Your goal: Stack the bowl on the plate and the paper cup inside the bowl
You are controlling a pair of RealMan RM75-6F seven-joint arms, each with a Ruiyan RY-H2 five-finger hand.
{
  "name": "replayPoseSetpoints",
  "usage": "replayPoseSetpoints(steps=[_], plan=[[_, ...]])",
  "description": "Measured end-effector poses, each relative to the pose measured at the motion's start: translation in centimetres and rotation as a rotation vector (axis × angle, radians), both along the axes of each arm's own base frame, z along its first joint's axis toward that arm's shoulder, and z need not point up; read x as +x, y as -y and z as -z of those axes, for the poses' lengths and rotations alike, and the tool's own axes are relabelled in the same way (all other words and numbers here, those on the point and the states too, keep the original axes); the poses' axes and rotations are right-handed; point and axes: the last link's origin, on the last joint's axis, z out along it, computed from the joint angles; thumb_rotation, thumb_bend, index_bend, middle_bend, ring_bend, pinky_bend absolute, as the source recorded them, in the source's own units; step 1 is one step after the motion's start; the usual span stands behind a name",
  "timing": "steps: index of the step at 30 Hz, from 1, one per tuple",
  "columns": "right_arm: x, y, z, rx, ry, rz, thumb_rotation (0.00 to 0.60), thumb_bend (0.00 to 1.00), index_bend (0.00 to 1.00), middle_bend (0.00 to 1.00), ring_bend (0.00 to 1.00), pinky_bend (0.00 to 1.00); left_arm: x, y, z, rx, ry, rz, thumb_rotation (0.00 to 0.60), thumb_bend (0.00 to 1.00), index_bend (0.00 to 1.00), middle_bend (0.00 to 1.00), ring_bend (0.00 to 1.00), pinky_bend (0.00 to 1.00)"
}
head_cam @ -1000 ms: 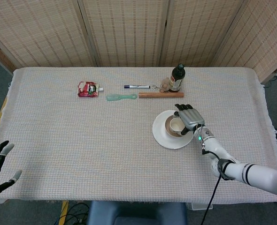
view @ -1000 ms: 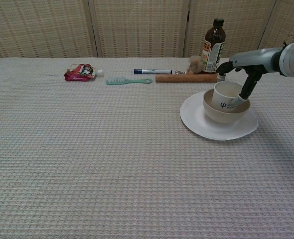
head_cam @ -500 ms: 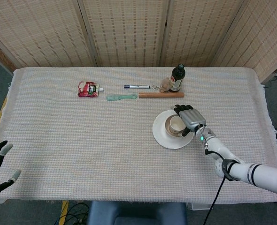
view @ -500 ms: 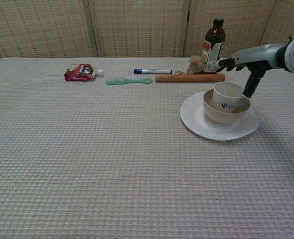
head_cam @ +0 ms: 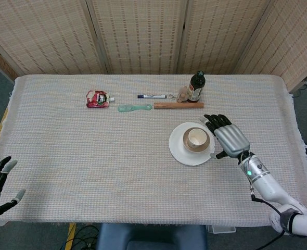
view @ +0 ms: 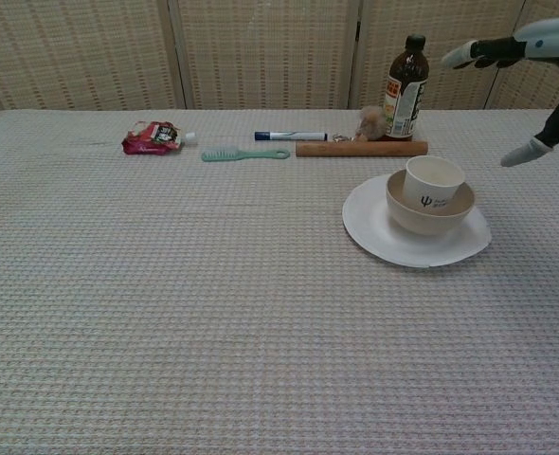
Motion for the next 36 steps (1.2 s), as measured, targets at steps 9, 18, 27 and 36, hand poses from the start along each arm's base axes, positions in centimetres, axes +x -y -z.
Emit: replayPoseSetpoints(steps=[9, 18, 27, 36], plan=[[-7.8, -7.3, -2.5, -0.237, 0.02, -0.02, 0.6, 0.11, 0.0, 0.0, 0.0, 0.0, -0.1, -0.1, 0.1, -0.007, -0.002, -0.013, 0.6, 0.26, 0.17, 0.16, 0.11, 0.45], [-12.0, -11.8, -2.9, -0.363, -0.013, -0.025, 0.6, 0.11, 0.0, 0.0, 0.0, 0.0, -0.2, -0.4, 0.5, -0.005, -0.027, -0.026, 0.6, 0.26, 0.17, 0.16, 0.11, 0.44], [-12.0, -13.4, -2.5, -0.341, 0.005, -0.032, 0.6, 0.11, 0.0, 0.0, 0.0, 0.0, -0.3, -0.6, 0.6, -0.006, -0.029, -0.009, 0.6, 0.26, 0.17, 0.16, 0.11, 0.23], [-12.0, -13.4, -2.3, -0.322, 0.002, -0.018, 0.6, 0.11, 0.0, 0.0, 0.0, 0.0, -0.4, -0.6, 0.8, -0.026, -0.03, -0.002, 0.6, 0.26, 0.16, 0.16, 0.11, 0.23]])
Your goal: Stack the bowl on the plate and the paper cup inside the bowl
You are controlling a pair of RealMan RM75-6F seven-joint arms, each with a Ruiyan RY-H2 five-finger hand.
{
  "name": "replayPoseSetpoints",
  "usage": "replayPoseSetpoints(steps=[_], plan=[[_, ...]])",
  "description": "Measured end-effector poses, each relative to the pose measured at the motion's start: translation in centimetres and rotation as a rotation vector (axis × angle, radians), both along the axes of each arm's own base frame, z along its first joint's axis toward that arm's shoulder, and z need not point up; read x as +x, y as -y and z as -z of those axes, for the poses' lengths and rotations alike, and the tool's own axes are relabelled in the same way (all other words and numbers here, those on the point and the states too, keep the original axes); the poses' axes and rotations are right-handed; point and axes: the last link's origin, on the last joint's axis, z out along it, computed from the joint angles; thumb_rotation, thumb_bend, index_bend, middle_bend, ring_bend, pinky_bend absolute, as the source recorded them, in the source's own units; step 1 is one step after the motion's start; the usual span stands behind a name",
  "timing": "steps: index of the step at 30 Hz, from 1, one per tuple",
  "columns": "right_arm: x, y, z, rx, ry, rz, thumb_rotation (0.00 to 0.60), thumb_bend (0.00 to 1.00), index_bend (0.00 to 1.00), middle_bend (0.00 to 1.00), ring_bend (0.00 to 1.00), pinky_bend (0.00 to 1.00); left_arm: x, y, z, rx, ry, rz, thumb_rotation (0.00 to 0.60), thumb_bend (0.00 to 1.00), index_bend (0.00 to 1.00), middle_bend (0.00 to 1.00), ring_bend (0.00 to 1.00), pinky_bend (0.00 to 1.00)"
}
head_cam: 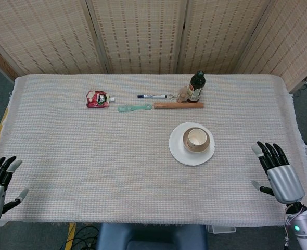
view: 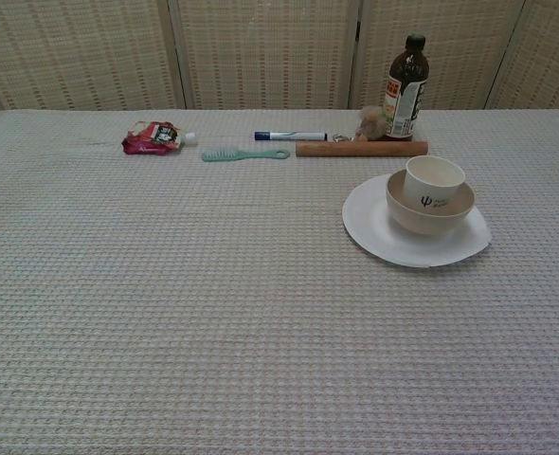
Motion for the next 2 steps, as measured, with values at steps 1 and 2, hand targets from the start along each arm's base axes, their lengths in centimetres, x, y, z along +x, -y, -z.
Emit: replayPoseSetpoints(steps=[1, 2], plan=[[-0.04, 0.01, 0.05, 0.003, -0.001, 0.002, 0.6, 0.11, 0.0, 0.0, 0.0, 0.0, 0.02, 0.0, 0.01, 0.0, -0.001, 0.001, 0.6, 0.26, 0.16, 0.16, 0.11, 0.23], [-0.07, 0.03, 0.09, 0.006, -0.002, 0.004, 0.6, 0.11, 0.0, 0.0, 0.0, 0.0, 0.07, 0.0, 0.05, 0.0, -0.003, 0.003, 0.6, 0.26, 0.16, 0.16, 0.11, 0.23]])
